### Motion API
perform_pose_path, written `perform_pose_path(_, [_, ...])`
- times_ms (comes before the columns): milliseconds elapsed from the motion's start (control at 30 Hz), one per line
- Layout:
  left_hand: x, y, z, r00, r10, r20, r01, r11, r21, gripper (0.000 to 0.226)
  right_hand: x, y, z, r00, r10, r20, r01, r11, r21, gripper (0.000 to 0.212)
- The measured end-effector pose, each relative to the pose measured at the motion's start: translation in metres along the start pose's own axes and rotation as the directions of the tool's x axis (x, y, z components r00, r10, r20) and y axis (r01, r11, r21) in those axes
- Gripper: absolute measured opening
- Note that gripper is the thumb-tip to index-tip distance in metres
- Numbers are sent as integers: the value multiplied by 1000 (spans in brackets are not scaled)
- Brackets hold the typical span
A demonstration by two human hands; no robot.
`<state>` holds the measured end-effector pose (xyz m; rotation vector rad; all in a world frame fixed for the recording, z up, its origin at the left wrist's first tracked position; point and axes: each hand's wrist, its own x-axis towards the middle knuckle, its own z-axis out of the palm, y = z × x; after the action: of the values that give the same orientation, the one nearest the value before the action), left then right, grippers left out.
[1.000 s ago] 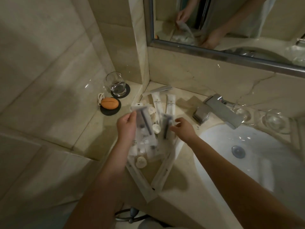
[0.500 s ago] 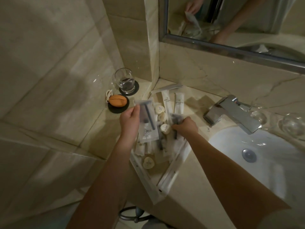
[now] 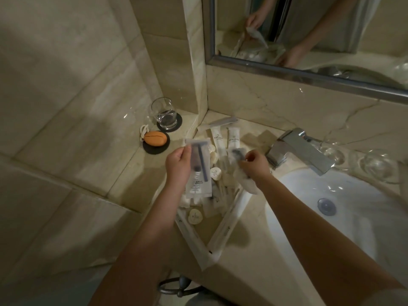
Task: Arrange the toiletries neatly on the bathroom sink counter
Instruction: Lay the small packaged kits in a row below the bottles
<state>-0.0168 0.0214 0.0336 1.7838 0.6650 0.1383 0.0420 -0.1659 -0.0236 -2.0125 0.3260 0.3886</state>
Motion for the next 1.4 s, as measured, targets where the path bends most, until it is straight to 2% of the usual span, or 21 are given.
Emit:
perform_pose_path(100, [-8,4,6,1000,11,5,-11,1000,0,29,-22,-9,-20,994,-13,105,-11,974,225,37])
perform_pose_path(233, [-29,13,23,996,44,76,-45,999,9,28,-54,-1,-49,989,-61,136,24,965,259,75])
perform_pose_path(300, [-43,18,37,990,61,123,-62,998,-1,26,-68,12,-66,989,-72,127,35,961,274,81])
perform_pose_path(633, [-130,37,150,919,96,383,-111,994,16,27,-127,85,-186,980,142,-136,-89,939,333,80])
perform_pose_path(867, [-191,50,253,820,188,540,-258,965,56,25,-150,142,-288,921,193,-338,-51,921,387,77])
perform_pose_path(1033, [-225,66,320,754,190,629,-294,954,65,29,-142,184,-354,897,284,-339,-103,881,462,64])
perform_pose_path(1167, [-241,79,367,728,198,656,-312,948,60,31,-125,209,-403,862,327,-388,-99,859,503,64])
perform_pose_path(1300, [-248,93,403,715,173,677,-309,947,85,28,-96,221,-438,817,359,-451,-162,894,419,46])
perform_pose_path(1400, [-246,99,420,710,184,679,-315,946,74,34,-69,225,-451,871,327,-367,-217,926,310,49])
